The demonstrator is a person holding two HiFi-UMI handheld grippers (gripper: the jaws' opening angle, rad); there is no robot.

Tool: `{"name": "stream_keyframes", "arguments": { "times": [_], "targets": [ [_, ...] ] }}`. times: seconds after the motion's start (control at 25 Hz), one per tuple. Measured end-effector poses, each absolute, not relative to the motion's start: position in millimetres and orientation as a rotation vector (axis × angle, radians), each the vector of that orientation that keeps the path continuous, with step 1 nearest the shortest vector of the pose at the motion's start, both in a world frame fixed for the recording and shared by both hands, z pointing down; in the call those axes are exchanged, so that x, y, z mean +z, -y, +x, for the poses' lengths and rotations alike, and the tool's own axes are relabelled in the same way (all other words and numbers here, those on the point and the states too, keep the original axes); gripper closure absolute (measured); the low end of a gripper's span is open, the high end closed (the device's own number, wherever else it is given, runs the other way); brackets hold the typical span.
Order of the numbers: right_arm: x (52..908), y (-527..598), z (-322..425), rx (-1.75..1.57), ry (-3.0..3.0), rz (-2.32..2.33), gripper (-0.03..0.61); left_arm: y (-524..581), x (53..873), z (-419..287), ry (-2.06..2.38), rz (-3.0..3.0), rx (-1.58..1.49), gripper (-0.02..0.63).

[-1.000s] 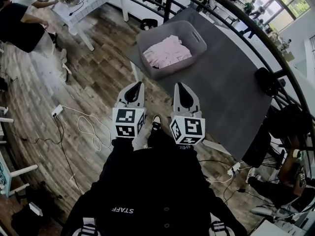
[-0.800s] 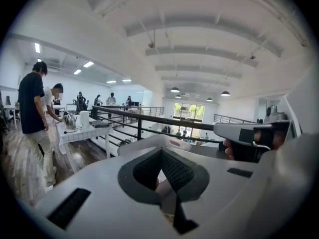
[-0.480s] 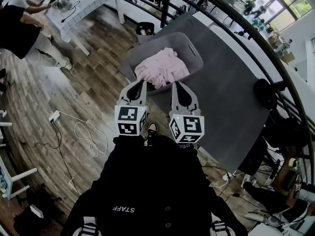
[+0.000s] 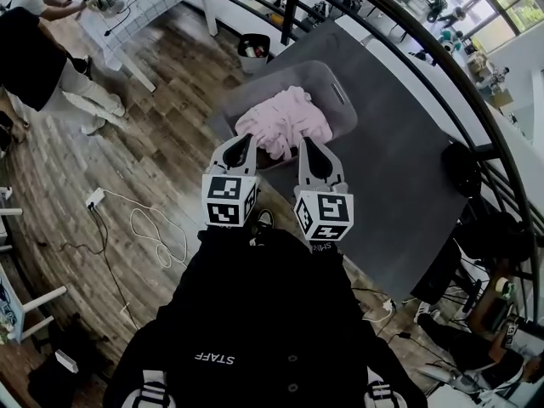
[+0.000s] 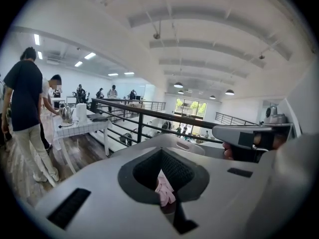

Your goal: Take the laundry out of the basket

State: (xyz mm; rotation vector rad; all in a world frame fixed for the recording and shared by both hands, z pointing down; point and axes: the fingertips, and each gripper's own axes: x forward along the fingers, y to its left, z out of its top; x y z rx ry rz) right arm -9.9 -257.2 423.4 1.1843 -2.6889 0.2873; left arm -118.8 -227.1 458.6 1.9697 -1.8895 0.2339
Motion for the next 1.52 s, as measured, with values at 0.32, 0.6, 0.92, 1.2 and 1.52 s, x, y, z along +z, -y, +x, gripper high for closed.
{"name": "stream_keyframes", "arguments": {
  "times": [0.32, 0.6, 0.92, 1.2, 1.52],
  "targets": [
    [432.8, 271.3, -18.2, 0.304, 2.638, 1.193, 0.563, 247.4, 467.4, -121.6, 1.828, 1.992, 0.285, 0.617],
    [459.2, 282.9, -12.1, 0.396, 2.549, 1.217, 0.563, 266.5, 488.4, -120.8, 1.740, 1.995, 0.358, 0.617],
    [499.3, 300.2, -16.6, 0.489, 2.440, 1.210, 0.563, 288.2, 521.2, -120.3, 1.656, 1.963, 0.442, 0.617],
    [523.9, 319.2, 1.1, 0.562, 2.355, 1.262, 0.563, 304.6, 547.3, -102.3, 1.521, 1.975, 0.547, 0.617],
    [536.1, 340.5, 8.0, 0.609, 2.326, 1.274, 0.563, 340.3, 580.4, -86.8, 1.408, 2.019, 0.742, 0.616]
  ]
}}
